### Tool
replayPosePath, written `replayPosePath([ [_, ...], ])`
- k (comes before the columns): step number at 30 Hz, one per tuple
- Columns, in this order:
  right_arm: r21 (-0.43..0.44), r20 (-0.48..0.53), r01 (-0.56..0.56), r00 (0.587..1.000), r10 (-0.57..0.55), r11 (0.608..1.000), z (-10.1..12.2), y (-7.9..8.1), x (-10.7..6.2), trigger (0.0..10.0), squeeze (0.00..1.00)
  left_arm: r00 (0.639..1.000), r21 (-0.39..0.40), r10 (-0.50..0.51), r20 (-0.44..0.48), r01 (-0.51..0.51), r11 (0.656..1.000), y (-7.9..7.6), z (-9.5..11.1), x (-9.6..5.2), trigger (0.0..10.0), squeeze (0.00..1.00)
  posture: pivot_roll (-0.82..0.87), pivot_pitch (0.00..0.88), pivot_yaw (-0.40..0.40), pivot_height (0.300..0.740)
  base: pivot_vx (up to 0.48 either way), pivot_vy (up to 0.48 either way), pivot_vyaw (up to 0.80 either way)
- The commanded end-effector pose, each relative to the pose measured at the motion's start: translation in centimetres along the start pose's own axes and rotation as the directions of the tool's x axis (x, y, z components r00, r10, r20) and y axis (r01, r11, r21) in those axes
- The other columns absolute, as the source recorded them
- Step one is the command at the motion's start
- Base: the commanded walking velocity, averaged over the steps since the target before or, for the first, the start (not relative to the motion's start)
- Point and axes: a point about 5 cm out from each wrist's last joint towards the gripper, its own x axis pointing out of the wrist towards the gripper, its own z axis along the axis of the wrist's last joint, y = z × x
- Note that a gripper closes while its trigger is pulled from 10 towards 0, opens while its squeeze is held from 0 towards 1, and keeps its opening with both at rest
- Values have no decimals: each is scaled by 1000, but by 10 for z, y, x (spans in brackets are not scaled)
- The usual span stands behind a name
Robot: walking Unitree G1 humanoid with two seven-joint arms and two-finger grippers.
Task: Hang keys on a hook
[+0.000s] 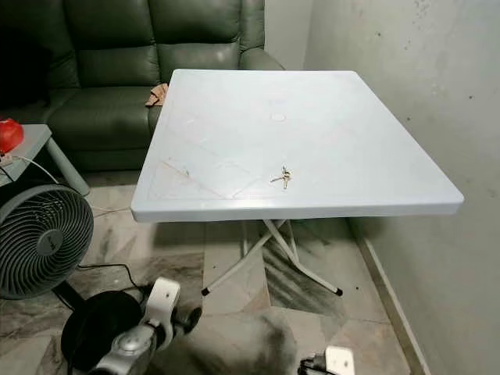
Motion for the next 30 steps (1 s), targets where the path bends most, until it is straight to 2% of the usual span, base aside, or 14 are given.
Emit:
replayPosePath([
  [1,-1,59,-12,998,12,1000,11,1,3,10000,0,998,-1,-1,59,1,1000,3,12,2,10000,0,-58,0,13,740,0,0,0],
  [5,-31,162,-26,986,30,999,30,-1,6,10000,0,990,3,-18,140,18,1000,1,30,6,10000,0,-62,0,15,740,0,0,0],
  [8,-51,257,-41,965,53,998,48,1,8,10000,0,976,19,-41,213,38,999,0,44,8,10000,0,-64,0,17,740,0,0,0],
  [9,-64,320,-52,945,70,997,59,3,8,10000,0,964,23,-53,259,48,999,-1,53,8,10000,0,-66,0,20,740,0,0,0],
  [12,-74,381,-59,921,83,995,70,5,8,10000,0,950,18,-60,306,57,998,-1,61,8,10000,0,-66,0,20,740,0,0,0],
  [14,-80,464,-73,880,102,994,87,10,6,10000,0,924,6,-69,376,72,997,-1,74,7,10000,0,-68,0,21,740,0,0,0],
  [16,-81,480,-77,871,106,994,90,12,6,10000,0,919,3,-71,389,76,997,-2,77,7,10000,0,-68,0,21,740,0,0,0],
  [17,-83,542,-84,832,116,993,105,16,4,10000,0,893,10,-74,443,78,997,-2,88,6,10000,0,-68,0,21,740,0,0,0],
  [20,-82,607,-92,785,123,992,122,21,1,10000,0,861,9,-75,502,81,997,0,101,4,10000,0,-68,0,21,740,0,0,0],
  [21,-76,647,-98,752,123,992,135,24,-2,10000,0,840,10,-68,538,75,997,3,111,2,10000,0,-68,0,21,740,0,0,0],
  [25,-74,701,-102,702,124,992,156,28,-8,10000,0,803,-9,-44,595,62,998,10,130,-1,10000,0,-65,0,16,740,0,0,0],
  [26,-74,701,-102,702,124,992,156,28,-8,10000,0,803,-9,-44,595,62,998,10,130,-1,10000,0,-65,0,16,740,0,0,0],
  [27,-59,721,-109,683,118,992,166,30,-10,10000,0,794,-43,-9,608,44,998,17,138,-2,10000,0,-65,0,16,740,0,0,0],
  [30,-57,749,-105,653,112,993,181,31,-16,10000,0,781,-76,40,623,10,997,29,153,-4,10000,0,-61,0,16,740,0,0,0],
])
